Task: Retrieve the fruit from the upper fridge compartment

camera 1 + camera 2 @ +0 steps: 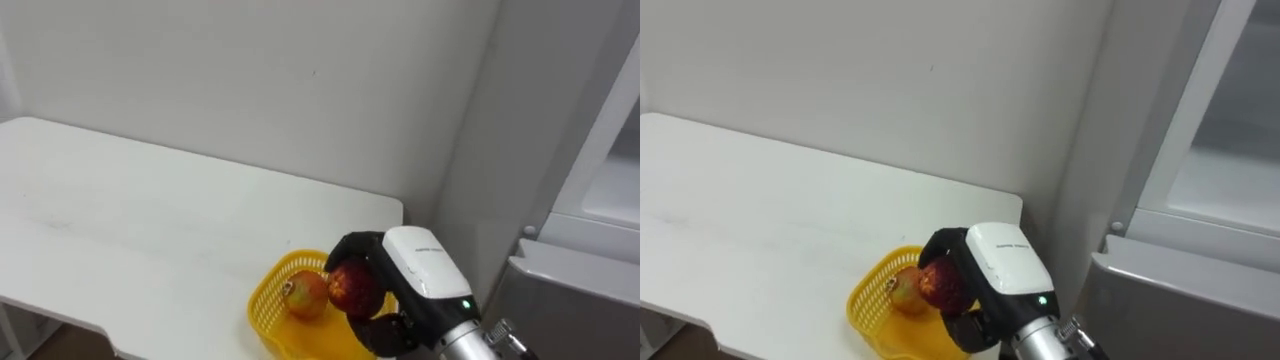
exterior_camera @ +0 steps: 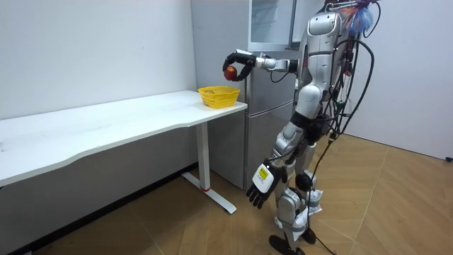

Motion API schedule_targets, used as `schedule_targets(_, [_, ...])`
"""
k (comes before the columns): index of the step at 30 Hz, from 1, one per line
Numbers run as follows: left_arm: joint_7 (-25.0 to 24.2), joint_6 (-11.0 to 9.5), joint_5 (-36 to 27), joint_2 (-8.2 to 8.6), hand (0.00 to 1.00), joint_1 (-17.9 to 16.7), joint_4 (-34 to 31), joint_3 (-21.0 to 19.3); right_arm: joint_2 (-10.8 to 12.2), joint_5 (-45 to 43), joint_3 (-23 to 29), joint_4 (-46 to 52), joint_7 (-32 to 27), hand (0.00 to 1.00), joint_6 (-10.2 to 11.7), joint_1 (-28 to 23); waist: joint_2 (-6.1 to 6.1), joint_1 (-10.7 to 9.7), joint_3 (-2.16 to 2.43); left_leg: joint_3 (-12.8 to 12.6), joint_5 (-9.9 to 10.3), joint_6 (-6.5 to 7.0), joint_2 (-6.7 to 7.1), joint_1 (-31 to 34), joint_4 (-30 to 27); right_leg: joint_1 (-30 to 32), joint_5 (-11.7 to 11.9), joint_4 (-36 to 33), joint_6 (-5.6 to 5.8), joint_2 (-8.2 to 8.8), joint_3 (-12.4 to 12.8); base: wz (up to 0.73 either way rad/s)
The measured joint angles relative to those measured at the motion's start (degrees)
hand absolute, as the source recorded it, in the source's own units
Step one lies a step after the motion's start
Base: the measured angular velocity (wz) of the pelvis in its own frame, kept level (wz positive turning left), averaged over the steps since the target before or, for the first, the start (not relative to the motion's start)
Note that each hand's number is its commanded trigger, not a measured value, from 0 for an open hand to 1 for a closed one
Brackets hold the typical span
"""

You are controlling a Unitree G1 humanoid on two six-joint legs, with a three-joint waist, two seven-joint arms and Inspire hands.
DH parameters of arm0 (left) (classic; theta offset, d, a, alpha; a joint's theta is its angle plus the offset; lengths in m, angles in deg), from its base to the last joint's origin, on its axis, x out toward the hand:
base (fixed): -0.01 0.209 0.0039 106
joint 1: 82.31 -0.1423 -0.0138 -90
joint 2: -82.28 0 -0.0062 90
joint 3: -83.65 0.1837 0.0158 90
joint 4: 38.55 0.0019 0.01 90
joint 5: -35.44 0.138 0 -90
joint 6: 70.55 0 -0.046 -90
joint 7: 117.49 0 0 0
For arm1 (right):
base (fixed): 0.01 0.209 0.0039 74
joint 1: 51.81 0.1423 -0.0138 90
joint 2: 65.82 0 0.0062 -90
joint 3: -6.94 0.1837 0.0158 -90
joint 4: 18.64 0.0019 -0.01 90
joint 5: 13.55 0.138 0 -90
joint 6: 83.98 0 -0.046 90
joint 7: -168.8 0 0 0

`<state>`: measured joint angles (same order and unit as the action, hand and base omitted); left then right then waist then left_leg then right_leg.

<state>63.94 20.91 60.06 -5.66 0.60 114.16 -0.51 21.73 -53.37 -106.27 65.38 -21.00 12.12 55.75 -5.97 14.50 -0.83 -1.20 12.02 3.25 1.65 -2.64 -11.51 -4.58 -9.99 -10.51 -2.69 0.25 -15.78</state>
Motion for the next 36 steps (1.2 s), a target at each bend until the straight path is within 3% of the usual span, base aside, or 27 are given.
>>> schedule_targets(4, [-1.29,0.05,0.06,-0.03,0.0,-0.19,-0.81,-0.14,0.08,-0.24,-1.65,-2.89,0.08,1.0,0.02,1.81,-0.57,0.54,0.15,0.04,-0.05,0.0,0.06,0.15,-0.28,0.43,0.0,-0.07,0.0,0.09,-0.1,0.0])
schedule_targets(8, [-2.52,0.05,0.19,-0.09,0.0,-0.14,-0.87,-0.16,0.08,-0.24,-1.81,-4.9,0.08,1.0,-0.04,1.88,-1.3,1.56,-0.01,0.18,-0.05,0.01,0.11,0.28,-0.28,0.42,0.0,-0.12,0.0,0.13,-0.17,0.01])
schedule_targets(15, [-3.61,0.7,1.05,-0.13,0.0,-0.56,-2.68,-0.7,0.14,-0.13,-1.81,-7.24,1.24,1.0,-0.63,2.37,-1.2,1.72,-0.1,0.38,-0.04,0.02,0.17,0.82,-0.34,0.49,0.0,-0.07,0.01,0.18,-0.3,0.01])
schedule_targets(20, [-3.61,1.01,1.05,-0.11,0.0,-0.88,-3.83,-1.22,0.13,-0.13,-1.81,-7.45,1.28,1.0,-1.37,2.36,-0.73,1.66,-0.42,0.39,-0.05,0.01,0.16,0.95,-0.36,0.6,0.0,-0.04,0.01,0.16,-0.29,0.0])
schedule_targets(21, [-3.61,1.07,1.05,-0.11,0.0,-0.95,-3.97,-1.22,0.13,-0.13,-1.81,-7.45,1.28,0.93,-1.4,2.36,-0.7,1.66,-0.44,0.39,-0.05,0.01,0.16,0.95,-0.36,0.61,0.0,-0.04,0.01,0.16,-0.29,0.0])
schedule_targets(23, [-3.62,1.11,1.47,-0.06,0.0,-1.42,-4.91,-1.42,0.13,-0.14,-1.8,-7.45,1.31,0.0,-1.51,2.37,-0.67,1.69,-0.46,0.4,-0.05,0.01,0.16,1.04,-0.34,0.68,0.0,-0.01,0.01,0.16,-0.28,0.0])
schedule_targets(31, [-3.6,1.11,2.54,0.05,0.0,-1.51,-5.32,-2.47,0.15,-0.16,-1.79,-7.45,1.92,0.0,-1.86,2.37,-0.52,1.72,-0.35,0.48,-0.05,0.01,0.17,1.05,-0.32,0.68,0.0,-0.01,0.01,0.16,-0.29,0.0])
schedule_targets(36, [-3.57,1.11,2.54,0.05,0.0,-1.55,-5.32,-2.82,0.14,0.7,-1.78,-7.43,2.13,0.0,-1.86,2.37,-0.02,1.55,-0.05,0.54,-0.05,0.01,0.19,1.04,-0.38,0.58,0.0,-0.02,0.01,0.16,-0.29,0.0])
